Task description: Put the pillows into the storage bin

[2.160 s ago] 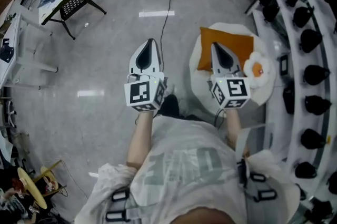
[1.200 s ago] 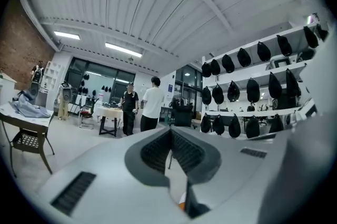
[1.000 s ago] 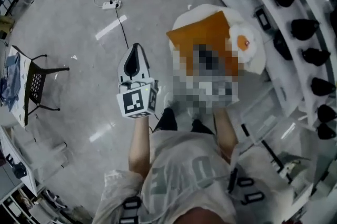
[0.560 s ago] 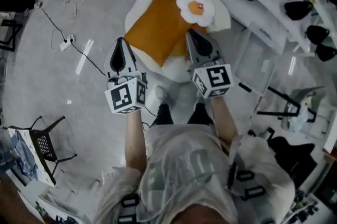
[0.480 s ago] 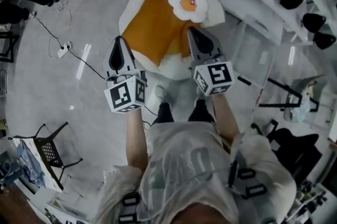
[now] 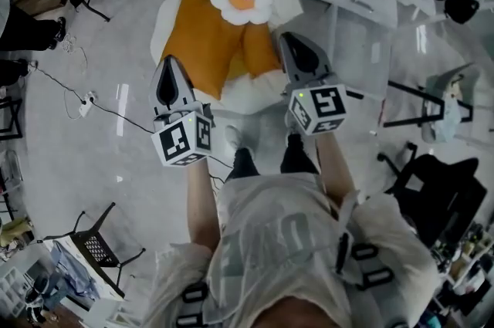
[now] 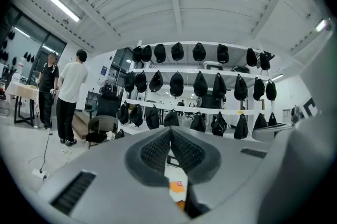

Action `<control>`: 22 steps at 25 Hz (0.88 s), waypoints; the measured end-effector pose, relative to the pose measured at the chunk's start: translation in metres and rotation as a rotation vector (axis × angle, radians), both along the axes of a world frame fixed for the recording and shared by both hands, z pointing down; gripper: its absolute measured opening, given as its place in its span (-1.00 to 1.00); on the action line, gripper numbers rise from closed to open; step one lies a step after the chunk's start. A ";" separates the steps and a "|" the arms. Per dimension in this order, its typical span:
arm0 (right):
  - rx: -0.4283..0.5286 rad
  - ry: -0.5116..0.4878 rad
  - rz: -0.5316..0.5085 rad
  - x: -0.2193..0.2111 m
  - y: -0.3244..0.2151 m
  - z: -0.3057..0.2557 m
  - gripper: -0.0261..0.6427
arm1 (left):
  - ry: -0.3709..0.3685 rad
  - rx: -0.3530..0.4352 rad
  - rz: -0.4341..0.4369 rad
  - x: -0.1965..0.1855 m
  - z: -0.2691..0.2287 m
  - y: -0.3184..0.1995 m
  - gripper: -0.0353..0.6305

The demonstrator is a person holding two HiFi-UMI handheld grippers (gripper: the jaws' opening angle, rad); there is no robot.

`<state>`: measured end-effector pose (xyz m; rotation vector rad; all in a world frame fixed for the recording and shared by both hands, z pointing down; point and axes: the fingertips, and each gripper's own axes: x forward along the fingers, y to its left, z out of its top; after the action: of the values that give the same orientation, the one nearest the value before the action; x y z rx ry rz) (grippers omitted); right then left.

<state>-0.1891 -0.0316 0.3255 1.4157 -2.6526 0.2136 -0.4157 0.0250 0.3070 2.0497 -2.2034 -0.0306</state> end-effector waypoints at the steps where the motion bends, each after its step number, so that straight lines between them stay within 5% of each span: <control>1: -0.005 -0.004 0.002 0.001 -0.001 0.002 -0.89 | -0.001 -0.004 0.004 0.000 0.002 -0.002 -0.87; 9: -0.095 -0.047 -0.015 -0.020 -0.011 0.037 -0.88 | 0.018 -0.073 0.025 -0.021 0.035 -0.016 -0.87; 13: -0.212 -0.102 -0.045 -0.041 -0.022 0.081 -0.41 | 0.073 -0.107 0.064 -0.042 0.073 -0.035 -0.52; 22: -0.454 -0.248 0.062 -0.106 -0.050 0.253 -0.14 | 0.151 -0.319 0.039 -0.153 0.276 -0.065 -0.17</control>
<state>-0.2947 -0.0818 0.5783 1.3858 -2.5047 0.9854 -0.5689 -0.0404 0.5833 1.8510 -1.9345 0.1545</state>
